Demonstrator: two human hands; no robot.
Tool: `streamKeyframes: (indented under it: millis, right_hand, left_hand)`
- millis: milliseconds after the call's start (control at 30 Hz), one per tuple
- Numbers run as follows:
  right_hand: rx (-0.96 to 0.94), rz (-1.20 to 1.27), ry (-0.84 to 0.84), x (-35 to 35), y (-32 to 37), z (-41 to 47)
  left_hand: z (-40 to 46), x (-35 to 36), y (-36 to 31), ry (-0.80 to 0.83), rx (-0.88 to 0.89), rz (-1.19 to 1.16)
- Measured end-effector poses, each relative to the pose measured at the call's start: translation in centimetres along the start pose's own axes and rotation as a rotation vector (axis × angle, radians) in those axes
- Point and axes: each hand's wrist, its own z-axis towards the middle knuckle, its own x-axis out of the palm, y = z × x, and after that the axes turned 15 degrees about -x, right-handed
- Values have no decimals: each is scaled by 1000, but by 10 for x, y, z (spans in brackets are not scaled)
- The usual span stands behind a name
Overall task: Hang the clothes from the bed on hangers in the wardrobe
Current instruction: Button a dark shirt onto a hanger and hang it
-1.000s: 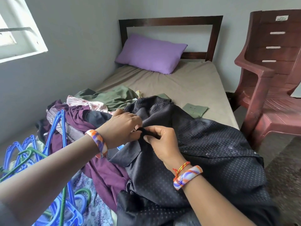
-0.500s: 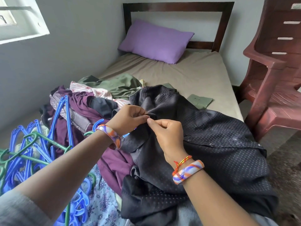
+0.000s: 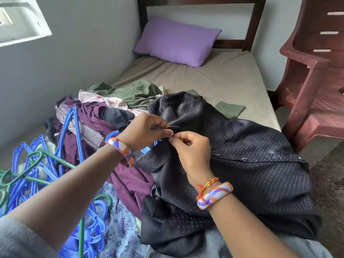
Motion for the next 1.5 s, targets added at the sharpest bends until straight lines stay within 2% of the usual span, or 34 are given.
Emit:
streamKeyframes:
  millis: [67, 233, 400, 500, 667, 767, 833, 900, 967, 1133, 1267, 1367, 1500]
  right_hand:
    - [-67, -45, 14, -2, -1, 0]
    - [-222, -118, 46, -5, 0, -5]
    - [-133, -7, 43, -11, 7, -4]
    - [-73, 58, 23, -10, 9, -1]
    - [36, 187, 39, 1, 7, -3]
    - [133, 365, 42, 0, 12, -2]
    - [207, 462, 23, -2, 16, -1]
    - [246, 498, 1, -3, 16, 0]
    - [266, 532, -5, -1, 17, 1]
    - [298, 622, 15, -4, 21, 5]
    - [377, 781, -13, -3, 24, 6]
    - [471, 872, -55, -1, 26, 7]
    - [495, 899, -36, 0, 25, 9]
  left_hand:
    - [-2, -2, -1, 14, 15, 16]
    - [-4, -1, -1, -105, 73, 117]
    - [-8, 5, -13, -299, 333, 434]
    - [-9, 8, -22, -337, 386, 533]
    - [-13, 18, -16, -440, 351, 660]
    - [-13, 20, -11, -491, 311, 663]
    - [-14, 20, -14, -478, 247, 492]
    - [-14, 19, -22, -437, 98, 210]
    - [-14, 19, -25, -448, 27, 144]
    - [-16, 23, -21, -592, 208, 345]
    - [-15, 32, -17, -731, 253, 595]
    - [-13, 36, -18, -744, 241, 625]
    - [-10, 37, -22, -705, 168, 659]
